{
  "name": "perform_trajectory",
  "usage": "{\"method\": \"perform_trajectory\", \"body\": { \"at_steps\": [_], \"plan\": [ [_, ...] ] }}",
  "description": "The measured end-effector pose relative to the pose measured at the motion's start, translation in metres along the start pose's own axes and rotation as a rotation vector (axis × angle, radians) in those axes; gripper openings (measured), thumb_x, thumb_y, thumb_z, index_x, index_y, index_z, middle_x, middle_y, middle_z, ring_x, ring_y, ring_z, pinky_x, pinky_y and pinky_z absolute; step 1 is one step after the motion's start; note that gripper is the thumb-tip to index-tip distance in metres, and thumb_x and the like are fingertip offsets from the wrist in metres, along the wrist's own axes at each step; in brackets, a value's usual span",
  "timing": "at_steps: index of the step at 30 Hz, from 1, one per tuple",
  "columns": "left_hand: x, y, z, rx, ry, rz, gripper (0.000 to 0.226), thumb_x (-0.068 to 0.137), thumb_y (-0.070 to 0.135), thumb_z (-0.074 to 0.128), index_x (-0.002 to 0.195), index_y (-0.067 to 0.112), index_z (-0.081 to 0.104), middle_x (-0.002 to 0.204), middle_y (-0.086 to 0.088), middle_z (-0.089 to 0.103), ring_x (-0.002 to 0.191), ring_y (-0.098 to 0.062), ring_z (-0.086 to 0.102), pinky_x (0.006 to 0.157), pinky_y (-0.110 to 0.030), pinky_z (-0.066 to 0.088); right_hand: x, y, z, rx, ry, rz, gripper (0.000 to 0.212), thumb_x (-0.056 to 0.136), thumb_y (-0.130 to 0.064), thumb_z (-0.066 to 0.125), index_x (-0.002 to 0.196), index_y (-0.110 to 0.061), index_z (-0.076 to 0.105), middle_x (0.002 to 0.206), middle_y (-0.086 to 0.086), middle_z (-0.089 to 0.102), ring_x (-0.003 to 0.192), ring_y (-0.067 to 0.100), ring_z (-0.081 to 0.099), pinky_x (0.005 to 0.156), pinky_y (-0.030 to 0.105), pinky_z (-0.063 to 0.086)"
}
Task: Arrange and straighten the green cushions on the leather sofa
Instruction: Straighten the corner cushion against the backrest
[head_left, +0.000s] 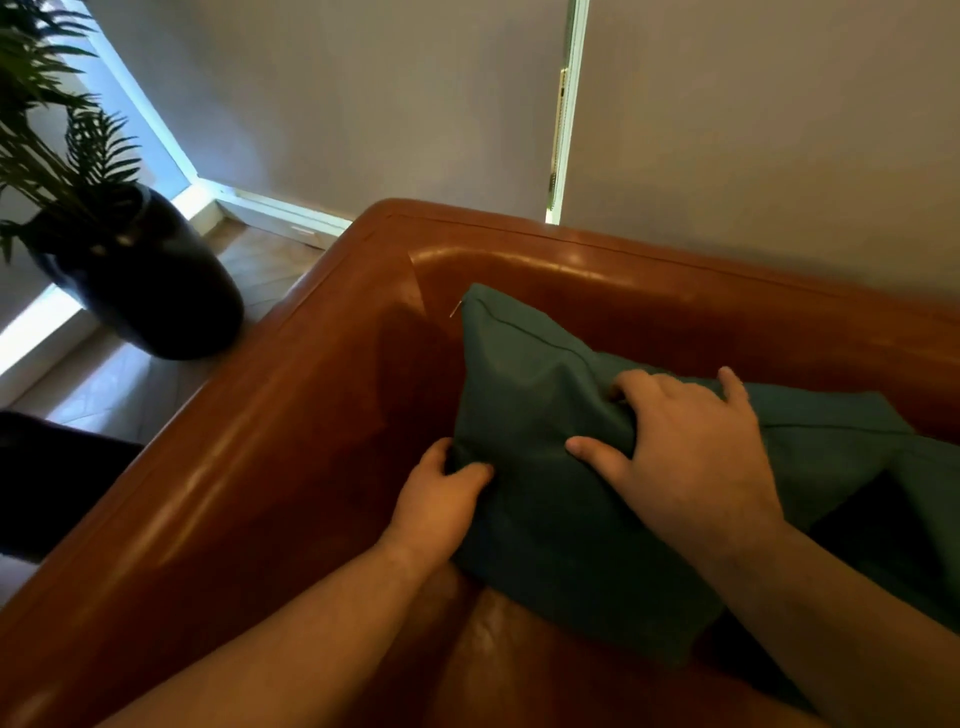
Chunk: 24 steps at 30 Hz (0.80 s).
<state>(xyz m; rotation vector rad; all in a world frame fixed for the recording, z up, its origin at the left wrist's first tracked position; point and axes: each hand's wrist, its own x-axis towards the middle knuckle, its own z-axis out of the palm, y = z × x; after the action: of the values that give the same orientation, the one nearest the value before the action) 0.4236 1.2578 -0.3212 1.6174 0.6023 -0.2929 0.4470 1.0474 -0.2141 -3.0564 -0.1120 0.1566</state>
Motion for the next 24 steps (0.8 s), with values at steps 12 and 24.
{"method": "perform_trajectory", "body": {
  "at_steps": [12,24],
  "plan": [
    [-0.103,-0.022,-0.002,-0.619,0.063,-0.124,0.079,0.074,0.065,0.086,0.143,0.037,0.057,0.121,0.001,0.08,0.105,-0.026,0.08,0.075,-0.046,0.066,-0.072,-0.035,-0.037,0.059,-0.345,-0.371,0.043,0.088,-0.074,0.065,0.105,-0.036,0.055,0.101,-0.012,0.054,0.094,0.013,0.056,0.081,0.037,0.051],
    [-0.153,-0.095,-0.057,-0.589,0.257,-0.359,0.088,0.072,0.079,0.078,0.138,0.028,0.049,0.129,0.003,0.068,0.111,-0.028,0.069,0.072,-0.043,0.062,-0.098,-0.052,0.017,0.267,-0.587,-0.075,0.083,0.1,-0.075,0.041,0.169,-0.041,0.011,0.178,-0.006,0.012,0.161,0.027,0.021,0.13,0.048,0.021]
  ]
}}
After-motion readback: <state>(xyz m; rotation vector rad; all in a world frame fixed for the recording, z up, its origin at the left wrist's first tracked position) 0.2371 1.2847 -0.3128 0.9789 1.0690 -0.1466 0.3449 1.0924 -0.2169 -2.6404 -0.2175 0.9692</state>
